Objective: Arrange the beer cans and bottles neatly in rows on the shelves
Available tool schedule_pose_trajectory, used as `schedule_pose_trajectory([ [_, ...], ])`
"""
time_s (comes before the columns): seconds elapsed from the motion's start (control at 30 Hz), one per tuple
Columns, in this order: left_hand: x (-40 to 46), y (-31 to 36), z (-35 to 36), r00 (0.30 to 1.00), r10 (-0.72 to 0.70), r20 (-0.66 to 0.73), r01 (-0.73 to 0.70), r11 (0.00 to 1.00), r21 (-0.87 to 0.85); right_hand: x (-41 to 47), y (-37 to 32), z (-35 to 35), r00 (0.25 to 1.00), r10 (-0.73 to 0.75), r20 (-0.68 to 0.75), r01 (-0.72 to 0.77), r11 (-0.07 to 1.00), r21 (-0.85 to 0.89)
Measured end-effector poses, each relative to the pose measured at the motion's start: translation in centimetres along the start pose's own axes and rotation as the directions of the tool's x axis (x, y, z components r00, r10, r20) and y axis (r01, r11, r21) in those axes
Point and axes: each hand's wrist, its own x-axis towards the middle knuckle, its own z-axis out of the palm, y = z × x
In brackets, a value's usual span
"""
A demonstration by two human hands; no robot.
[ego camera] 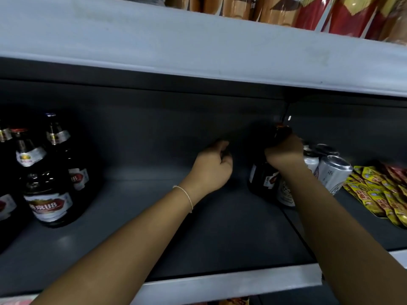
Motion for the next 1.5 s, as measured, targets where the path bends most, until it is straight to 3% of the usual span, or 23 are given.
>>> schedule_pose_trajectory([
  [0.1, -0.2, -0.4, 0.2, 1.0, -0.016, 0.015, 0.016, 1.0, 0.002, -0.3, -0.3, 0.1, 0.994, -0.103, -0.031, 0.1, 0.99, -0.099],
  [0.23, -0.7, -0.9, 0.1, 0.999, -0.032, 0.021, 0.031, 0.999, 0.025, -1.8, -0.5, 0.7, 0.954, -0.252, -0.16, 0.259, 0.965, 0.027],
  [0.37, -1.7, -1.7, -0.4, 0.997, -0.06, 0.05, 0.059, 0.998, 0.028, -4.2, -1.7, 0.6, 0.937, -0.212, -0.276, 0.302, 0.888, 0.345],
  [0.5, -2.6, -2.8, -1.4, 0.98, -0.146, 0.135, 0.148, 0.989, -0.004, -6.4, -4.2, 0.7, 0.975, -0.087, -0.207, 0.197, 0.77, 0.607],
  [0.6, -3.8, -3.8, -2.7, 0.943, -0.156, 0.294, 0.205, 0.969, -0.142, -8.4, -6.9, 0.6, 0.984, -0.062, -0.166, 0.159, 0.724, 0.671],
  [0.67, -5.1, -4.3, -3.8, 0.936, -0.133, 0.325, 0.196, 0.966, -0.169, -9.7, -8.9, 0.5, 0.989, -0.03, -0.145, 0.122, 0.715, 0.689],
  [0.83, -9.1, -6.3, -6.6, 0.959, -0.161, 0.233, 0.214, 0.951, -0.222, -12.8, -13.5, 0.8, 0.999, 0.032, -0.01, -0.012, 0.602, 0.798],
  [1.0, -12.9, -8.1, -10.1, 0.968, -0.251, 0.007, 0.243, 0.931, -0.27, -16.6, -18.1, 1.0, 0.997, -0.035, 0.075, -0.042, 0.565, 0.824],
  [1.17, -16.2, -10.1, -14.9, 0.965, -0.252, -0.067, 0.221, 0.928, -0.301, -20.6, -22.3, 1.1, 0.981, -0.157, 0.116, -0.021, 0.507, 0.862],
  [1.3, -18.3, -11.3, -18.7, 0.959, -0.268, -0.094, 0.215, 0.902, -0.375, -23.7, -24.0, 1.2, 0.904, -0.368, 0.217, -0.054, 0.407, 0.912],
  [1.4, -19.7, -12.1, -21.1, 0.961, -0.262, -0.088, 0.206, 0.891, -0.404, -26.1, -24.3, 2.5, 0.758, -0.556, 0.34, -0.046, 0.475, 0.879],
  [1.5, -20.8, -13.0, -23.1, 0.965, -0.252, -0.069, 0.207, 0.898, -0.388, -28.1, -24.7, 3.6, 0.673, -0.586, 0.451, -0.105, 0.528, 0.843],
])
